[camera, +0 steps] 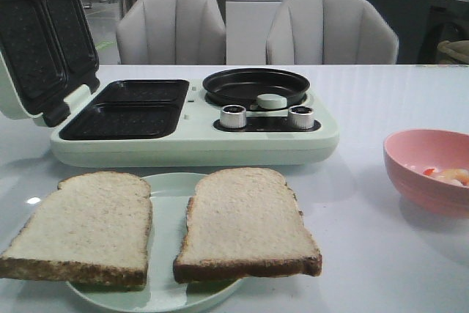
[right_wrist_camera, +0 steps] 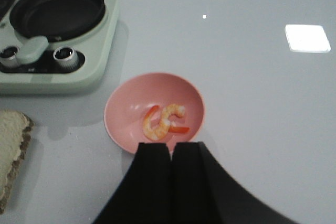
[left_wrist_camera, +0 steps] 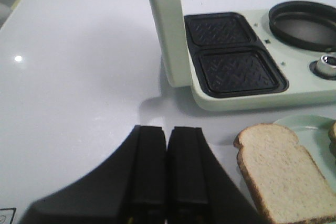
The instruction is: Make breakfast with bread and shrimp
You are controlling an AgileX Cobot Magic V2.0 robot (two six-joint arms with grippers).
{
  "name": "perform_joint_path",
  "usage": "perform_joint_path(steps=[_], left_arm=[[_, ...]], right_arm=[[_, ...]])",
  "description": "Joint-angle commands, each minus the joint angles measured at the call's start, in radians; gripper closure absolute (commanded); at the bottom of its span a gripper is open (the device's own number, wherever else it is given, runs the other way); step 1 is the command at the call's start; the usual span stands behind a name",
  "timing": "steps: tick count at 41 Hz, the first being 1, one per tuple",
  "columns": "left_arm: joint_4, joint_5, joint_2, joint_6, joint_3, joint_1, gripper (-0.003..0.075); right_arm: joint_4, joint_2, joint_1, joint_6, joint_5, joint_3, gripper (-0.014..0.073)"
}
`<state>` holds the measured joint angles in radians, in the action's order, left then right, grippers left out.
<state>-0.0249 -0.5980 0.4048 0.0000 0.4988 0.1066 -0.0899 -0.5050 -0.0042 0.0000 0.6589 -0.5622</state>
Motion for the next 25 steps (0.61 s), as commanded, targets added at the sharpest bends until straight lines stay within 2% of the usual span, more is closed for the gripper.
perform_joint_path(steps=[1, 3, 6, 11, 14, 17, 21, 25], left_arm=[[-0.016, 0.068, 0.032, -0.011, 0.017, -0.001, 0.0620], [-0.024, 0.066, 0.040, -0.011, 0.015, -0.001, 0.0618], [-0.026, 0.066, 0.054, -0.011, 0.015, -0.001, 0.0594], [-0.026, 0.066, 0.070, -0.011, 0.015, -0.001, 0.0450], [-0.026, 0.064, 0.077, -0.011, 0.015, -0.001, 0.0347], [-0.024, 0.061, 0.082, 0.000, 0.015, -0.001, 0.0281], [-0.042, 0.067, 0.096, 0.060, 0.015, 0.013, 0.0286], [-0.090, 0.081, 0.130, 0.170, 0.015, 0.083, 0.0286]], right_arm=[[0.008, -0.032, -0.005, -0.007, -0.074, -0.010, 0.0559], [0.012, -0.040, -0.005, -0.007, -0.074, -0.008, 0.0498], [0.020, -0.047, -0.005, -0.007, -0.081, -0.004, 0.0323], [0.024, -0.054, -0.005, -0.007, -0.085, -0.001, 0.0106], [0.025, -0.054, -0.005, -0.007, -0.085, -0.001, 0.0060], [0.025, -0.054, -0.005, -0.007, -0.085, -0.001, 0.0064], [0.025, -0.054, -0.005, -0.007, -0.085, -0.001, 0.0064], [0.025, -0.054, -0.005, -0.007, -0.085, -0.001, 0.0064]])
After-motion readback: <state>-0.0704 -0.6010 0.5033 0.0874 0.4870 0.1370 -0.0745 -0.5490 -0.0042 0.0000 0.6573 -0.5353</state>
